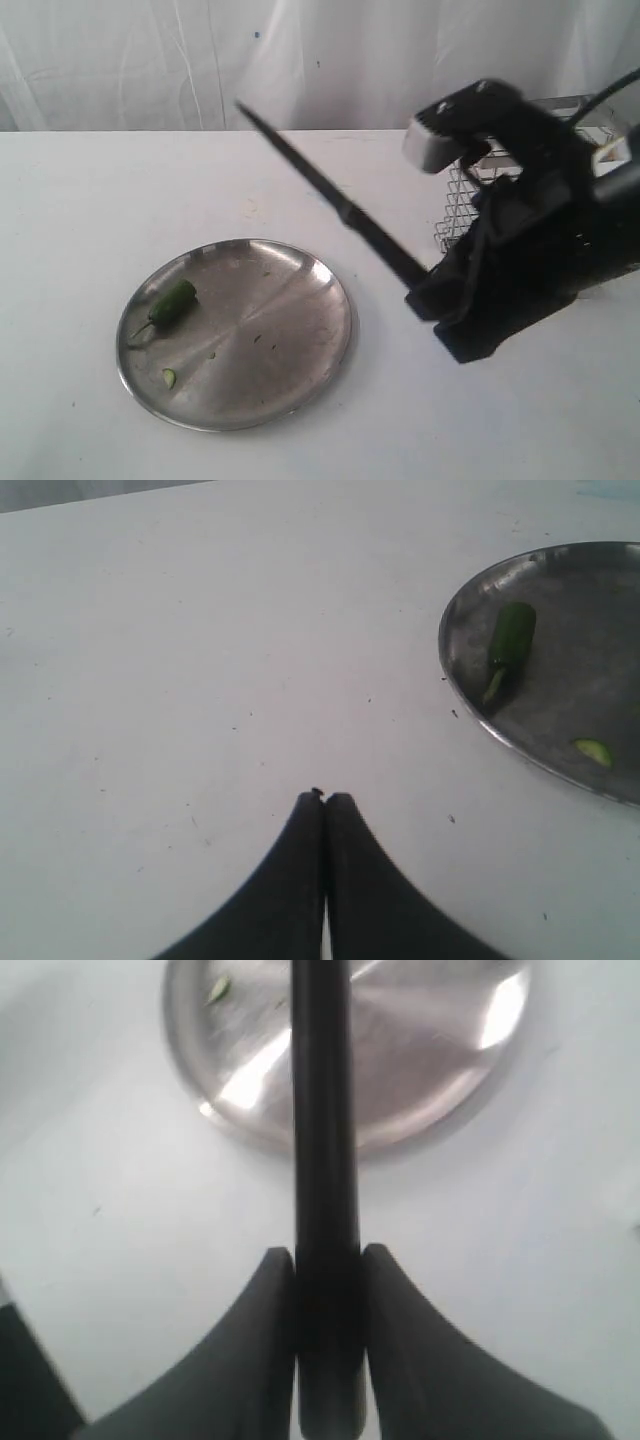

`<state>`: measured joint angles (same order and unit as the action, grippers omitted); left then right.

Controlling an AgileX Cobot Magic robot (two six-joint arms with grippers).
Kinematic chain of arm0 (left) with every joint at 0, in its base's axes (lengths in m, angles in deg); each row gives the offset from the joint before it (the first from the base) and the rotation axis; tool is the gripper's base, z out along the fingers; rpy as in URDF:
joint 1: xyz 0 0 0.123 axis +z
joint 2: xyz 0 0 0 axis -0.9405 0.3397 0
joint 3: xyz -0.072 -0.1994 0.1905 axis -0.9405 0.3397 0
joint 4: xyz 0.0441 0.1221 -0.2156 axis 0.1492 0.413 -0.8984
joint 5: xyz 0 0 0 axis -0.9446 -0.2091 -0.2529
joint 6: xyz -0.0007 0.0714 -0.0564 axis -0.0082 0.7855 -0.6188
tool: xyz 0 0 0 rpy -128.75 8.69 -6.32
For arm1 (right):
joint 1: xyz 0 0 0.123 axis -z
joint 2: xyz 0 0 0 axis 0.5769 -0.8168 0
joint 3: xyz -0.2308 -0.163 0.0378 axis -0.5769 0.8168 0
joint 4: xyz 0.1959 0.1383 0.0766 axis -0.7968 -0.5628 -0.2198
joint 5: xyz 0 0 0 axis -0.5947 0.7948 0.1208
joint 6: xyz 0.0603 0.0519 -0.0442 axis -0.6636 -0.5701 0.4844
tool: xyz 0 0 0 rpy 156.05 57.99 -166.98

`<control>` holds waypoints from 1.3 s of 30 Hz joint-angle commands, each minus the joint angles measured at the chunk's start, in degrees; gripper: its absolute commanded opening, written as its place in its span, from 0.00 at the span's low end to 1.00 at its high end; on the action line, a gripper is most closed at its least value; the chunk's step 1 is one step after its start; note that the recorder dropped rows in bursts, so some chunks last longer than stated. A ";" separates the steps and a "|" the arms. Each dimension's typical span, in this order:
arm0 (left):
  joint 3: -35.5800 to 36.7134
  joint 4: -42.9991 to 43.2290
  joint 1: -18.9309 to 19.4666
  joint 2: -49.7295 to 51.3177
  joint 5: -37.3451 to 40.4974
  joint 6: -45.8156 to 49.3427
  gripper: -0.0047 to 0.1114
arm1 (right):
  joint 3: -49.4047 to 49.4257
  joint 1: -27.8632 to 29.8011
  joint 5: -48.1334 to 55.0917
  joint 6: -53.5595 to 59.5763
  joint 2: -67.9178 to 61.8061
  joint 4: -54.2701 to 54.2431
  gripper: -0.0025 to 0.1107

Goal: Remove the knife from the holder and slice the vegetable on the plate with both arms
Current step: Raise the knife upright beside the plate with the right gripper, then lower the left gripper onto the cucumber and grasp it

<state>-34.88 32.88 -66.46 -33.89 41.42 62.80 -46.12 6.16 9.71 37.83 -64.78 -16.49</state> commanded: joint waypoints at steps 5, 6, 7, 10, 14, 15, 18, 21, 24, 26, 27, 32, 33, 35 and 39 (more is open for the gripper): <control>0.07 -20.42 -0.36 -0.26 -12.22 -16.40 0.04 | 7.49 -0.21 -12.13 -3.33 3.23 3.96 0.02; 0.07 -20.42 -0.36 -0.26 -12.57 -16.40 0.04 | 7.94 -0.21 -13.39 -3.33 2.44 3.96 0.02; 0.07 -20.42 -0.36 -0.26 -14.07 -16.40 0.04 | 8.26 -0.21 -14.54 -3.33 1.55 3.96 0.02; 0.07 -20.42 -0.36 -0.26 -16.04 -15.33 0.04 | 9.15 -0.21 -17.85 -3.63 -1.13 1.31 0.02; 0.07 -20.42 -0.36 -0.26 -18.54 -13.71 0.04 | 11.07 -0.21 -20.60 -1.75 -6.21 -7.60 0.02; 0.07 -20.42 -0.36 -0.26 -22.25 -12.99 0.04 | 11.07 -0.21 -19.71 0.13 -7.76 -9.10 0.02; 0.07 -20.56 -0.36 -0.26 -44.84 -15.66 0.04 | 10.87 -0.21 -17.55 4.01 -10.55 -14.60 0.02; -5.20 -24.01 -0.36 3.48 -53.22 -21.24 0.04 | 10.87 -0.21 -17.03 6.03 -10.97 -17.57 0.02; -16.04 -16.05 -0.36 12.92 -44.43 -24.67 0.04 | 10.87 -0.21 -16.62 6.03 -10.87 -17.26 0.02; -24.23 1.96 -0.36 22.21 -39.79 -26.91 0.04 | 10.87 -0.21 -16.62 6.03 -10.87 -16.56 0.02; -27.30 13.36 -0.36 26.30 -38.68 -29.35 0.04 | 10.87 -0.21 -16.62 6.03 -10.87 -16.56 0.02; -40.47 66.76 -0.36 51.05 -31.46 -54.09 0.04 | 10.87 -0.21 -17.51 6.03 -10.87 -16.45 0.02; -41.91 73.69 -0.41 55.60 -29.46 -60.50 0.04 | 10.87 -0.21 -17.62 6.03 -10.87 -16.45 0.02; -43.16 89.23 -0.50 63.43 -25.02 -76.30 0.04 | 10.87 -0.21 -17.60 6.03 -10.87 -15.26 0.02; -43.09 102.24 -0.50 72.28 -23.14 -92.88 0.04 | 10.99 -0.21 -17.96 5.69 -10.97 -11.38 0.02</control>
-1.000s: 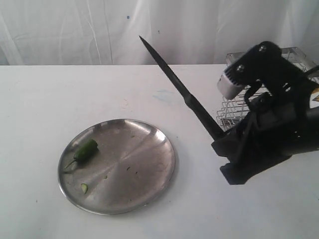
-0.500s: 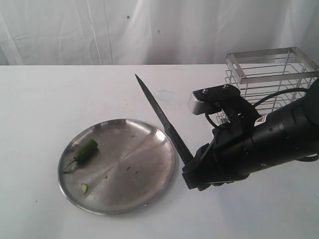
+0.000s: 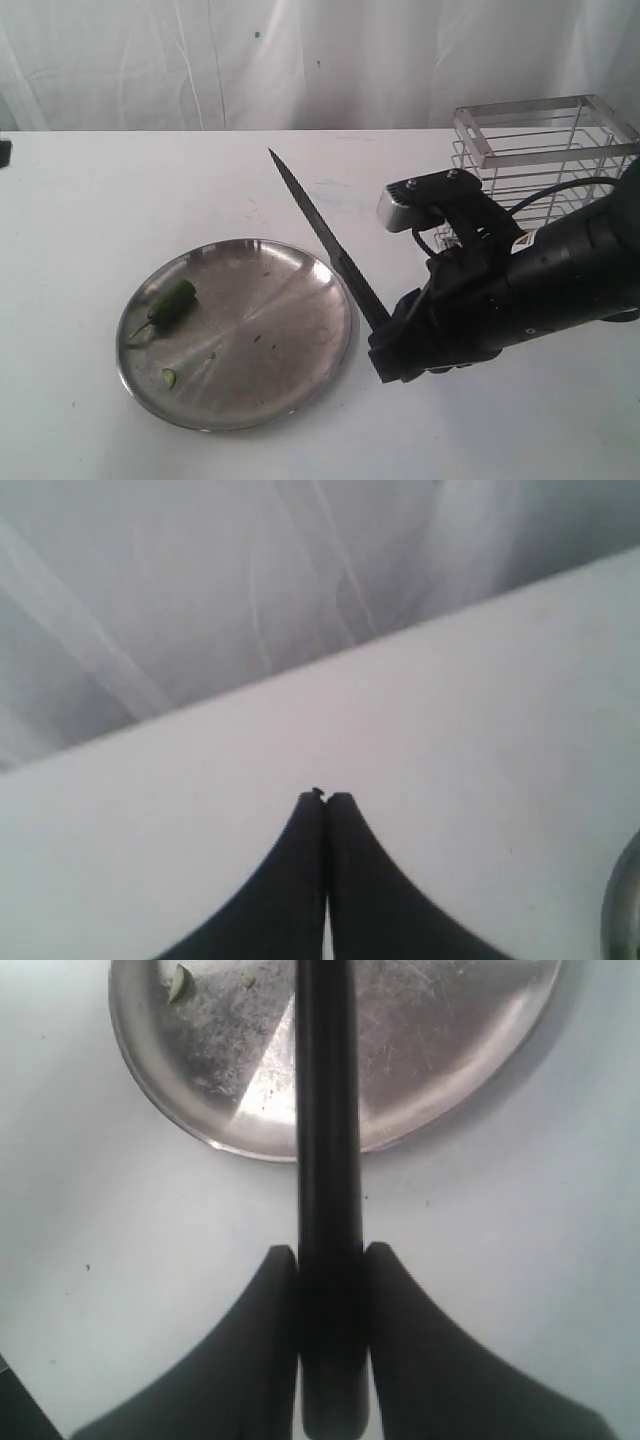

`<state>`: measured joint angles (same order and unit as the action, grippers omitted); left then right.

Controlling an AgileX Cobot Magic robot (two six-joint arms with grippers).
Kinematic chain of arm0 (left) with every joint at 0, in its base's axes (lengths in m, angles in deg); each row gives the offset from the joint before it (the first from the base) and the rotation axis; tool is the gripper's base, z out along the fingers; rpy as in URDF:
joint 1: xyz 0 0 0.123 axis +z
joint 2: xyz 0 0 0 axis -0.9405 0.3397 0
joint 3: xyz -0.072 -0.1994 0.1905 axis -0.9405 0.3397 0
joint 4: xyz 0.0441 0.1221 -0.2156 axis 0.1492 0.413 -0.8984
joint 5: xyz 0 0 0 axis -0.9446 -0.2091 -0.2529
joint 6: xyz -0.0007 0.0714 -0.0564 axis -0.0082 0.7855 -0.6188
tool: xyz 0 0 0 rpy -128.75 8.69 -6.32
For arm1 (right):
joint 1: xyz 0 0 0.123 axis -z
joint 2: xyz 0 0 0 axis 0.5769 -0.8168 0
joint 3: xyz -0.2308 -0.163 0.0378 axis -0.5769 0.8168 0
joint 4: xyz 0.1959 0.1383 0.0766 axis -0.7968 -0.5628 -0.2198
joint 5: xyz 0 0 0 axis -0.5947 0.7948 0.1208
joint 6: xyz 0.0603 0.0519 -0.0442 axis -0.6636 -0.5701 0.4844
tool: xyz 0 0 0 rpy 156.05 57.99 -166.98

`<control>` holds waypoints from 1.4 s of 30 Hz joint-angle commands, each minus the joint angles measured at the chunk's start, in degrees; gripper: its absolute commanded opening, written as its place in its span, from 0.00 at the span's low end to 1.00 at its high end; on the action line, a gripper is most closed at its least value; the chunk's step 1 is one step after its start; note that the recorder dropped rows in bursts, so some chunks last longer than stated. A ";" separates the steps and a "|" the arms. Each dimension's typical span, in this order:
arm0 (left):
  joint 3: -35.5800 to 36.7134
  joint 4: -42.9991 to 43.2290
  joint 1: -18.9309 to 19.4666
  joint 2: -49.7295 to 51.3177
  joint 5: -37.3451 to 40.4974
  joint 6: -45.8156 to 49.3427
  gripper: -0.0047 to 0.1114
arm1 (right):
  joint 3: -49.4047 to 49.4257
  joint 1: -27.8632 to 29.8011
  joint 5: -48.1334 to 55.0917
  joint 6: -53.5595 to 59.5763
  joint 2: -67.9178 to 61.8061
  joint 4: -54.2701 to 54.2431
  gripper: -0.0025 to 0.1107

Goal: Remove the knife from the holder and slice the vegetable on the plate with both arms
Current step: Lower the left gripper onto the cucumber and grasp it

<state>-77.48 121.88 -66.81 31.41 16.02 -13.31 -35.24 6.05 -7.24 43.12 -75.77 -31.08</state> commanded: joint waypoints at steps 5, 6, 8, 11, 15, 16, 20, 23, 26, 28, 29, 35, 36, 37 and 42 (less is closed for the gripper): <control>-3.59 13.24 -0.15 15.05 1.65 -26.55 0.04 | 0.11 -0.10 -3.20 0.10 0.02 4.10 0.02; -5.15 13.24 -0.15 15.92 -3.22 -30.70 0.04 | 0.11 -0.10 -3.86 0.10 0.02 4.10 0.02; -10.31 13.24 -1.59 19.14 -18.61 -26.56 0.04 | 0.11 -0.10 -4.39 0.10 0.02 4.10 0.02; -10.98 13.24 -7.06 21.15 -11.43 -5.35 0.04 | 0.11 -0.10 -4.38 0.10 0.02 4.21 0.02; -8.66 13.24 -13.07 23.92 29.94 33.26 0.04 | 0.11 -0.10 -4.52 0.10 0.02 4.22 0.02; -8.76 10.16 -13.18 24.09 30.06 34.56 0.04 | 0.11 -0.10 -4.52 0.10 0.02 4.22 0.02; -11.54 -29.28 -14.06 24.50 28.98 45.19 0.04 | 0.11 -0.10 -4.63 -0.35 0.02 4.22 0.02; -17.84 -61.67 -15.39 26.09 37.29 74.66 0.04 | 0.11 -0.10 -4.63 -1.13 0.02 4.44 0.02; -26.01 -97.93 -15.49 29.37 51.90 107.41 0.04 | 0.11 -0.10 -4.63 -1.52 0.02 4.55 0.02; -29.61 -107.77 -15.49 31.31 60.82 116.81 0.04 | 0.11 -0.10 -4.75 -2.69 0.02 5.90 0.02; -30.67 -109.65 -15.49 32.14 62.28 119.04 0.04 | 0.11 -0.10 -4.75 -3.93 0.02 6.83 0.02; -30.28 -103.12 -15.49 33.89 60.01 118.04 0.13 | 0.11 -0.10 -5.54 -10.04 0.02 11.78 0.02; -29.45 -103.12 -15.49 33.89 58.28 118.04 0.17 | 0.11 -0.10 -5.65 -10.04 0.02 11.77 0.02; -28.73 -103.12 -15.49 33.89 56.46 118.17 0.23 | 0.11 -0.10 -5.66 -10.04 0.02 11.88 0.02; -24.03 -100.55 -15.49 33.89 46.55 118.51 0.46 | 0.11 -0.10 -5.66 -10.04 0.02 11.88 0.02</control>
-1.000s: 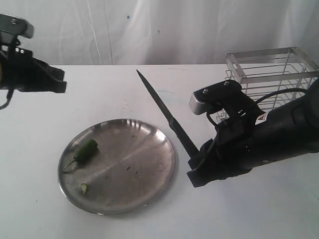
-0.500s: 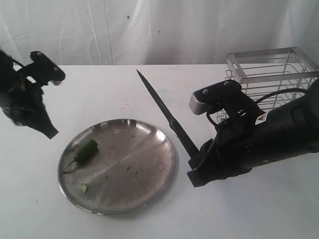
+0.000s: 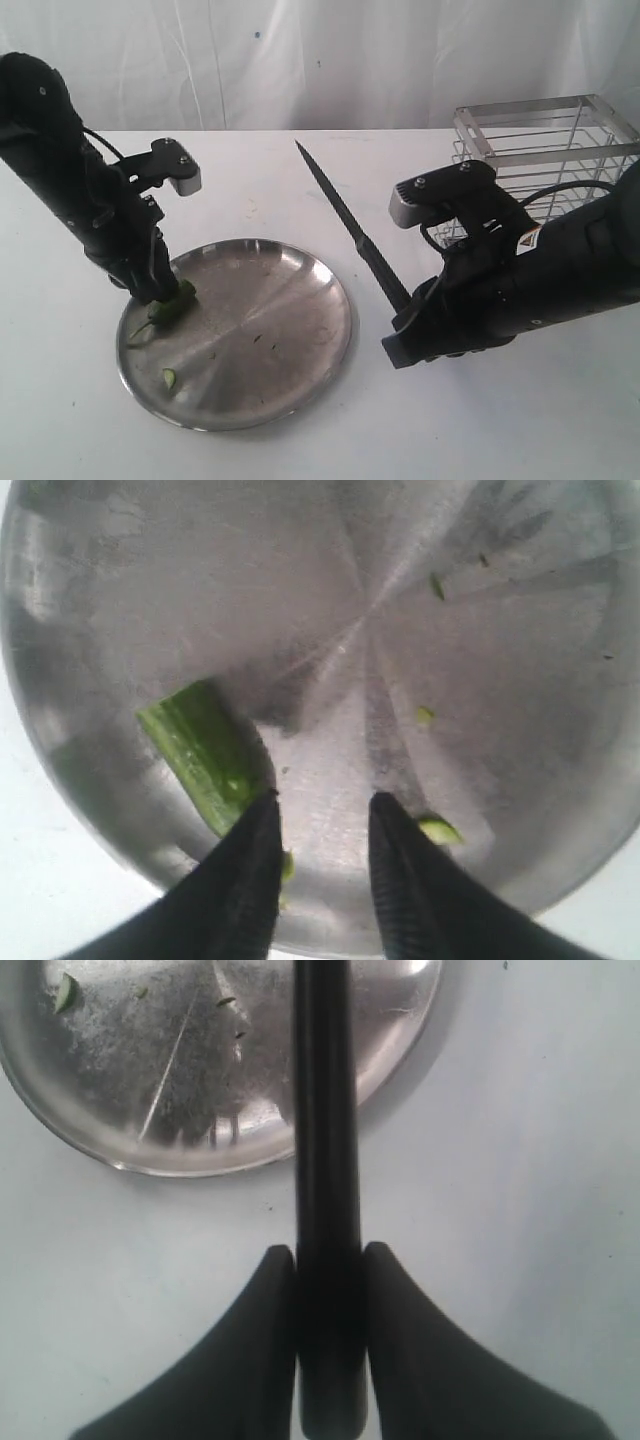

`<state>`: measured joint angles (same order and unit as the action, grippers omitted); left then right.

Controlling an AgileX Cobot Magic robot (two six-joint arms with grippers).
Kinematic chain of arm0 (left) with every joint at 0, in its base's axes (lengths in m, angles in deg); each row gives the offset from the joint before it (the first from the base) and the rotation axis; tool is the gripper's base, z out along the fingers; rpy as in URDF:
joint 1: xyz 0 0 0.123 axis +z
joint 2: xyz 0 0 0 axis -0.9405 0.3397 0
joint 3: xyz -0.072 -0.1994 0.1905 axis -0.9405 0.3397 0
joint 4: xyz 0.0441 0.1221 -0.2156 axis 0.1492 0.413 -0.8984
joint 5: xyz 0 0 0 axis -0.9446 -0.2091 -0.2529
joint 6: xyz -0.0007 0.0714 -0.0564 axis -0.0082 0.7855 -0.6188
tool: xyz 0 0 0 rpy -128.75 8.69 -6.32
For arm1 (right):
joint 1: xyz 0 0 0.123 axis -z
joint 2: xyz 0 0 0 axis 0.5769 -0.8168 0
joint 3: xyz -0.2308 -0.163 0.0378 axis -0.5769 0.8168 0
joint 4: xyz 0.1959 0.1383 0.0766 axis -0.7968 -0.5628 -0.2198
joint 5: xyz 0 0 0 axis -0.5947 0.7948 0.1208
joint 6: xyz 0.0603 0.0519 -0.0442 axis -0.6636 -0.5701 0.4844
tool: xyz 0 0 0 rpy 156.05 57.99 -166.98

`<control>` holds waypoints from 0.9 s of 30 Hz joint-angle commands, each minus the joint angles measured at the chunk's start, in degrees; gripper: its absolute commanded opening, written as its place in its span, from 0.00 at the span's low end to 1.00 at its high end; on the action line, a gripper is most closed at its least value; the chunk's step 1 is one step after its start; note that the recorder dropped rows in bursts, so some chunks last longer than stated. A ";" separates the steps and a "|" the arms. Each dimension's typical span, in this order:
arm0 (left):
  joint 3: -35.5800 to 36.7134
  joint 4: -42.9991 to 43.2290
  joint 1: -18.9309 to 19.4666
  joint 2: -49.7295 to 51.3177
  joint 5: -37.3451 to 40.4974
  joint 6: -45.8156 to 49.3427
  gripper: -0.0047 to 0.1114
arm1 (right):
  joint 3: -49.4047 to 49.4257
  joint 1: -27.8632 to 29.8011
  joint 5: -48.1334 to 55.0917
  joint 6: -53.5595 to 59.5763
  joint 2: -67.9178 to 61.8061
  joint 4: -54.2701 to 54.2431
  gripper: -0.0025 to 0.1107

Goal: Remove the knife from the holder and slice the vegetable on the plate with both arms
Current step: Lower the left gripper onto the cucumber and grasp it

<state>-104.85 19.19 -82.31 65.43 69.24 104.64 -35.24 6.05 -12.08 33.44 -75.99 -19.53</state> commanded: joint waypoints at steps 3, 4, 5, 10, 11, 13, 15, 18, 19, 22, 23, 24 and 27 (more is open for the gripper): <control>5.47 3.34 0.01 -0.13 -11.39 1.20 0.51 | 0.11 -0.10 -0.60 -0.36 0.24 0.33 0.02; 5.86 3.20 0.01 -0.13 -12.25 1.78 0.51 | 0.11 -0.10 -0.60 -0.36 0.24 0.33 0.02; 6.32 3.20 0.01 -0.13 -12.65 2.31 0.51 | 0.11 -0.10 -0.60 -0.36 0.24 0.33 0.02; 8.19 3.20 0.01 -0.13 -15.15 5.55 0.51 | 0.11 -0.10 -0.49 -0.36 0.24 0.11 0.02; 8.43 3.20 0.01 -0.13 -15.77 5.68 0.51 | 0.11 -0.10 -0.49 -0.36 0.24 0.11 0.02; 8.69 3.12 0.01 -0.13 -16.43 5.68 0.51 | 0.11 -0.10 -0.37 -0.36 0.24 0.12 0.02; 8.69 2.97 0.01 -0.13 -16.79 5.68 0.51 | 0.11 -0.10 -0.27 -0.36 0.24 0.12 0.02; 8.69 2.97 0.01 0.57 -16.78 5.68 0.51 | 0.11 -0.10 -0.27 -0.36 0.24 0.12 0.02; 8.69 2.97 0.01 1.24 -16.78 5.68 0.51 | 0.11 -0.10 -0.27 -0.36 0.24 0.12 0.02; 8.69 2.97 0.01 3.72 -17.09 5.68 0.51 | 0.11 -0.10 -0.17 -0.36 0.24 0.12 0.02; 8.69 2.97 0.01 4.44 -17.58 5.68 0.51 | 0.11 -0.10 -0.17 -0.36 0.24 0.12 0.02; 8.69 2.97 0.01 4.95 -18.42 5.53 0.51 | 0.11 -0.10 -0.17 -0.36 0.24 0.12 0.02; 8.69 2.77 0.01 5.75 -19.85 4.72 0.51 | 0.11 -0.10 -0.17 -0.36 0.24 0.12 0.02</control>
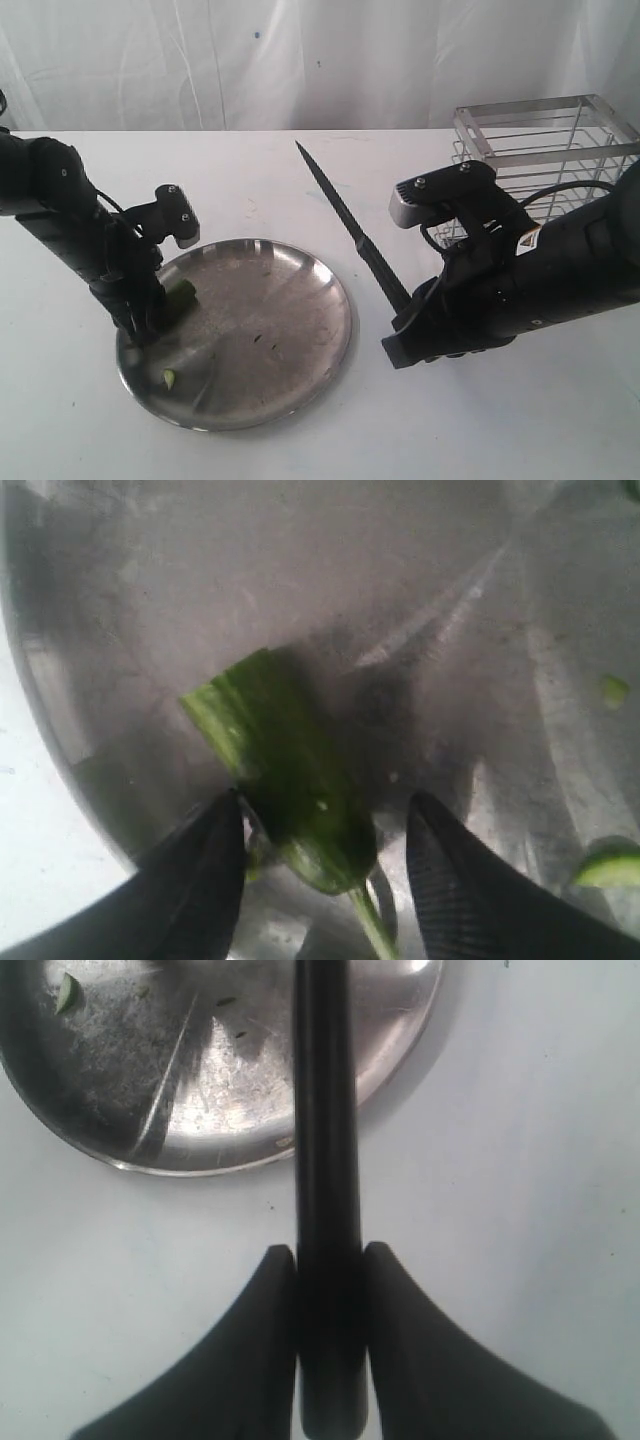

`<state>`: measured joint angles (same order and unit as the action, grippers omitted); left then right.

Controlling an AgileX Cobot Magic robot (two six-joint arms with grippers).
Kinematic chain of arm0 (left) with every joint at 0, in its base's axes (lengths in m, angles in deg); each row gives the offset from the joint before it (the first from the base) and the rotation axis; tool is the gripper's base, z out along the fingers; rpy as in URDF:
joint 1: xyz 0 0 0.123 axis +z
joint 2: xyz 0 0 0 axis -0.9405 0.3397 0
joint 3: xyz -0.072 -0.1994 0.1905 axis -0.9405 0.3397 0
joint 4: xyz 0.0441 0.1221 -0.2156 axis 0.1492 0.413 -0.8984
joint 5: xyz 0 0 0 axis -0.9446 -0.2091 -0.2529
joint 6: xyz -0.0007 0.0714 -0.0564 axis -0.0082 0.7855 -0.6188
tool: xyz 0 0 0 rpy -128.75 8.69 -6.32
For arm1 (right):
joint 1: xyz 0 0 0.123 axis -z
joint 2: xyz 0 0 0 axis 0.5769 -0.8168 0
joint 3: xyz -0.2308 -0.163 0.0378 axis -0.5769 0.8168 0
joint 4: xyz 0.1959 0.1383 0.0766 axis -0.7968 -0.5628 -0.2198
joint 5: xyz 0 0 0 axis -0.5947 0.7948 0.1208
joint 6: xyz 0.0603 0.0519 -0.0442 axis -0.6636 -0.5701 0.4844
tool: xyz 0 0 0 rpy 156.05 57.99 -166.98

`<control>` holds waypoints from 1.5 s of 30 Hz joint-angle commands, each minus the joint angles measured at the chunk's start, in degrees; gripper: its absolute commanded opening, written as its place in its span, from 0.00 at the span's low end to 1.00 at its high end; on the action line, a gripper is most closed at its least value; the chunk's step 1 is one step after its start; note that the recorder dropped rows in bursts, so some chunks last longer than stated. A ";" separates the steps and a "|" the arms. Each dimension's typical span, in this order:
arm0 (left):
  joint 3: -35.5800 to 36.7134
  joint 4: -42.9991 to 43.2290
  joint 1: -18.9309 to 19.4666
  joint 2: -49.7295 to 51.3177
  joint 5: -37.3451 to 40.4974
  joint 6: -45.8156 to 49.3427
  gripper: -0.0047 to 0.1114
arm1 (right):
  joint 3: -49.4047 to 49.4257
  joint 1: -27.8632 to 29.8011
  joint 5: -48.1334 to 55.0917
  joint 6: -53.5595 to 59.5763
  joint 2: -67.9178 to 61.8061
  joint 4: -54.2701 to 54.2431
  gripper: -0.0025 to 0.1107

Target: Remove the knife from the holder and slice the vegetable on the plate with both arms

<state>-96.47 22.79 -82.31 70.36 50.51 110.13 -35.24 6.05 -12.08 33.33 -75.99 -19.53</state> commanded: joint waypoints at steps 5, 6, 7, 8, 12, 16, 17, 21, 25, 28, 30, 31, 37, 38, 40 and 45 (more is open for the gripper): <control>0.31 -0.83 0.01 2.53 -1.26 -0.66 0.49 | 0.11 -0.10 -0.16 -0.25 0.24 -0.28 0.02; 0.31 -0.83 0.01 2.79 -1.39 -0.66 0.45 | 0.11 -0.10 -0.16 -0.25 0.24 -0.28 0.02; 0.31 -0.83 0.01 2.93 -1.39 -0.66 0.40 | 0.11 -0.10 -0.16 -0.25 0.24 -0.28 0.02; 0.31 -0.83 0.01 2.91 -1.39 -0.66 0.31 | 0.11 -0.10 -0.16 -0.25 0.24 -0.28 0.02; 0.31 -5.81 -0.14 2.91 -1.43 0.75 0.04 | 0.11 -0.10 -0.16 -0.25 0.24 -0.28 0.02; 0.31 -7.65 -1.51 2.91 -0.12 6.85 0.04 | 0.11 -0.10 -0.16 -0.75 0.24 -0.28 0.02; 0.31 -8.76 -2.08 2.91 0.29 8.94 0.04 | 0.11 -0.10 -0.16 -1.19 0.24 -0.28 0.02; 0.31 -10.75 -4.68 2.91 -0.50 11.79 0.04 | 0.11 -0.10 -0.30 -1.68 0.24 -0.28 0.02; 0.31 -10.54 -5.65 2.91 -1.17 11.93 0.04 | 0.11 -0.10 -0.30 -1.68 0.24 -0.28 0.02; 0.31 -10.54 -5.65 2.91 -1.39 11.94 0.04 | 0.11 -0.10 -0.30 -1.68 0.24 -0.28 0.02; 0.31 -10.54 -5.65 2.91 -1.18 11.69 0.08 | 0.11 -0.10 -0.30 -1.68 0.24 -0.28 0.02; 0.31 -10.54 -5.65 2.91 -1.08 11.69 0.13 | 0.11 -0.10 -0.30 -1.68 0.24 -0.28 0.02; 0.31 -10.54 -5.65 2.91 0.32 8.35 0.45 | 0.11 -0.10 -0.30 -1.68 0.24 -0.28 0.02; 0.19 -10.54 -5.65 2.91 0.32 7.86 0.47 | 0.11 -0.10 -0.30 -1.68 0.24 -0.28 0.02; -1.02 -10.54 -5.65 2.91 2.15 6.83 0.49 | 0.11 -0.10 -0.27 -1.68 0.24 -0.41 0.02; -7.07 -10.54 -5.65 1.84 11.07 2.27 0.49 | 0.11 -0.10 -0.14 -1.68 0.24 -0.40 0.02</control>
<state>-100.99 13.09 -87.62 73.19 56.00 115.54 -35.24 6.05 -11.98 31.75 -75.99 -19.63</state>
